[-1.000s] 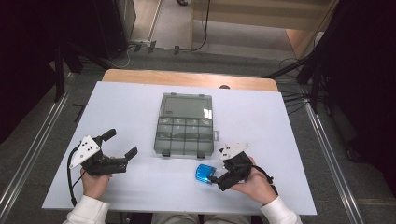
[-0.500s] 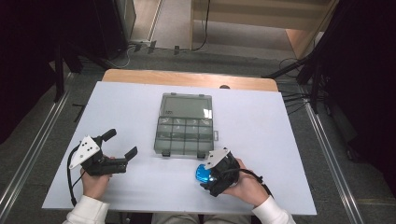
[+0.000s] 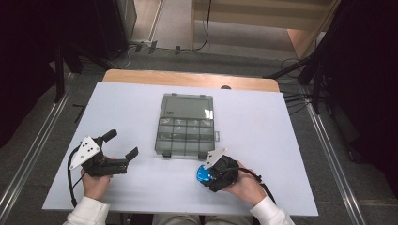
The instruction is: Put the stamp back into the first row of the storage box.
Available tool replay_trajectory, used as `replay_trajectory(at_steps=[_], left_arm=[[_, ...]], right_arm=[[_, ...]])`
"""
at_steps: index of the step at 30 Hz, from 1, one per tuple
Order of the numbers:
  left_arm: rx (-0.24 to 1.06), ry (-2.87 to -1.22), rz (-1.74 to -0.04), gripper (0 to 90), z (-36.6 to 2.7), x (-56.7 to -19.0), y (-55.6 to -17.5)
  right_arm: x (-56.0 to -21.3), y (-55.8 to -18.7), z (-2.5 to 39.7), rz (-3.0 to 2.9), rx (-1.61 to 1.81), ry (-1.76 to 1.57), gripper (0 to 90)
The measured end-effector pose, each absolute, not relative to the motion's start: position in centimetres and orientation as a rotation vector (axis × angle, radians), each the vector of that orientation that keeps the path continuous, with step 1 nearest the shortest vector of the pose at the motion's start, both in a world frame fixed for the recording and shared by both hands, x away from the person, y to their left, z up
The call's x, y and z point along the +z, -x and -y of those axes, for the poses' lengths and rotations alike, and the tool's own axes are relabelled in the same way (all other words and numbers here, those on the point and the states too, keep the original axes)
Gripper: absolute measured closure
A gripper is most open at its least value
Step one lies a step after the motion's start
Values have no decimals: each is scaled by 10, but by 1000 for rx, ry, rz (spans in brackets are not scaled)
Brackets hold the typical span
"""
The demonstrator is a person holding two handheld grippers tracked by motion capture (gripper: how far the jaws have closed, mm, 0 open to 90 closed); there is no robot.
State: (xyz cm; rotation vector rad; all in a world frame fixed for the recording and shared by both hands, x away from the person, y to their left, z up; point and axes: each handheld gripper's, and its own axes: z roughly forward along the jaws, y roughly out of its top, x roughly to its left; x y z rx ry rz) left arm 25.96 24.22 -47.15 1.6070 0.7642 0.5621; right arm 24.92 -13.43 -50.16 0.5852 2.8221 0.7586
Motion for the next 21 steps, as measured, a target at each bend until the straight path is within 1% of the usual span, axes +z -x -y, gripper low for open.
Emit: replay_trajectory(at_steps=[3, 5, 12, 21], left_arm=[[562, -1609, -762, 0, -242, -472, -260], [561, -1609, -762, 0, -242, -472, -260], [561, -1607, -763, 0, -243, -471, -260], [565, -1610, -765, 0, -243, -472, -259]], right_arm=[[-503, -250, 133, -2832, 755, -582, 416], [-502, -251, 133, -2829, 753, -584, 423], [-500, -249, 132, -2854, 722, -586, 427], [-473, -259, 140, -2864, 865, -544, 426]])
